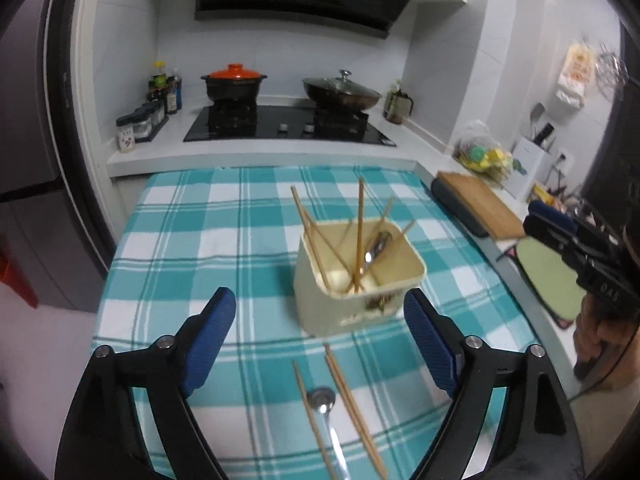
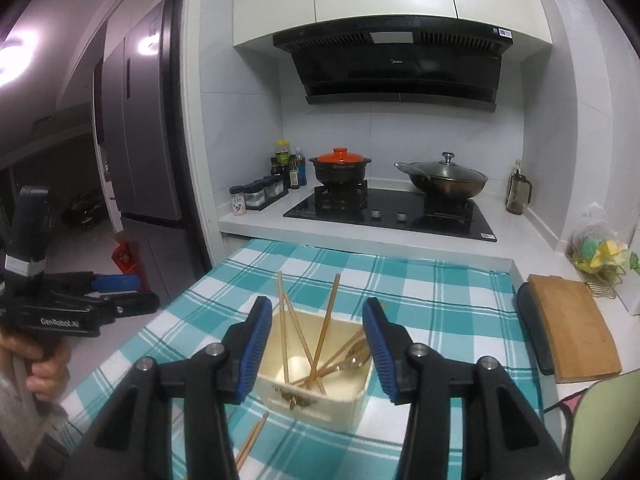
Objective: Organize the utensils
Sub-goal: 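Move both tools back over the remaining chopsticks and spoon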
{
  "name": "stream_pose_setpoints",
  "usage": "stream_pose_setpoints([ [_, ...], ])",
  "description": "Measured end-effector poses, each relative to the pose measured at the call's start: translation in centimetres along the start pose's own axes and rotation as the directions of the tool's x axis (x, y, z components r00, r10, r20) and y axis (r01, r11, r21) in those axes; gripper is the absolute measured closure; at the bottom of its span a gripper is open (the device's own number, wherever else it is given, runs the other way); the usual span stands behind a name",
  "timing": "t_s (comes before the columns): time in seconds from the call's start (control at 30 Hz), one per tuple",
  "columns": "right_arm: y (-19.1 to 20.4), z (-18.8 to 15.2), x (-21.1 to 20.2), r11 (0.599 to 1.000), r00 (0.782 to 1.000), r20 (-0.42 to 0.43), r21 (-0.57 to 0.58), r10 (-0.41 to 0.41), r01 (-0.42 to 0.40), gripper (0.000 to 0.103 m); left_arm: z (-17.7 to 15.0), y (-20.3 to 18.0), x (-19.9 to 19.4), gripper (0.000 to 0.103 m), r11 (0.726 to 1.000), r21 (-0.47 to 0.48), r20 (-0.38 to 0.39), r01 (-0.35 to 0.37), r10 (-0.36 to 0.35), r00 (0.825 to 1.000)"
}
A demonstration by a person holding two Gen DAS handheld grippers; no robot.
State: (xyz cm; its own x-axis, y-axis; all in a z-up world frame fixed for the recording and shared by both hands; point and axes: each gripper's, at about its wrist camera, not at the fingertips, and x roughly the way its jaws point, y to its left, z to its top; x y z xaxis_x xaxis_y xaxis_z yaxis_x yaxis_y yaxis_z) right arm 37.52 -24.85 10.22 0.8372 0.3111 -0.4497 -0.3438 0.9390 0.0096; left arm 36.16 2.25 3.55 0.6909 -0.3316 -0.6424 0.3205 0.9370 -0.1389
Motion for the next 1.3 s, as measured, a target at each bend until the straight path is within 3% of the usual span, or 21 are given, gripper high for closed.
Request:
stream_pose_setpoints([
  [0.1, 0.4, -3.8, -2.8, 0.998, 0.999, -0.044, -0.056, -0.031, 0.029, 0.05, -5.8, -1.0, -0.9, 0.011, 0.998, 0.069, -0.074, -0.011, 0.016, 0.997],
  [0.23, 1.4, -10.8, -5.0, 0.993, 0.989, -0.117, -0.094, -0.086, 0.076, 0.05, -14.0, -1.8, -0.2, 0.011, 0.997, 0.06, -0.135, -0.055, 0.063, 0.989],
  [0.37, 2.8, -18.7, -6.1, 0.992, 0.977, -0.178, -0.053, -0.121, 0.113, 0.05, -20.5, -1.8, 0.8, 0.011, 0.994, -0.071, -0.14, -0.081, 0.071, 0.988],
  [0.47, 3.9, -23.6, -6.7, 0.99, 0.97, -0.213, 0.052, -0.118, 0.132, 0.05, -23.1, -1.7, 1.7, 0.011, 0.987, -0.145, -0.163, -0.068, 0.044, 0.986],
  [0.6, 4.5, -27.8, -7.0, 0.975, 0.969, -0.239, 0.196, -0.059, 0.108, 0.05, -23.5, -1.8, 2.7, 0.011, 0.988, -0.115, -0.162, -0.106, 0.087, 0.983],
  [0.7, 4.7, -29.2, -6.7, 0.97, 0.964, -0.263, 0.219, -0.048, 0.108, 0.051, -22.7, -1.1, 3.5, 0.011, 0.983, -0.148, -0.147, -0.112, 0.09, 0.985],
  [0.8, 4.9, -29.8, -6.5, 0.965, 0.962, -0.273, 0.243, -0.025, 0.094, 0.059, -21.9, -0.2, 5.0, 0.011, 0.976, -0.178, -0.149, -0.126, 0.1, 0.984],
  [1.1, 5.9, -29.6, -5.7, 0.972, 0.957, -0.29, 0.228, 0.012, 0.057, 0.067, -19.4, 1.3, 10.2, 0.011, 0.967, -0.172, -0.177, -0.185, 0.155, 0.972],
  [1.3, 6.3, -27.2, -3.9, 0.974, 0.952, -0.298, 0.227, 0.065, 0.004, 0.071, -18.9, 1.4, 13.0, 0.012, 0.96, -0.102, -0.194, -0.262, 0.239, 0.951],
])
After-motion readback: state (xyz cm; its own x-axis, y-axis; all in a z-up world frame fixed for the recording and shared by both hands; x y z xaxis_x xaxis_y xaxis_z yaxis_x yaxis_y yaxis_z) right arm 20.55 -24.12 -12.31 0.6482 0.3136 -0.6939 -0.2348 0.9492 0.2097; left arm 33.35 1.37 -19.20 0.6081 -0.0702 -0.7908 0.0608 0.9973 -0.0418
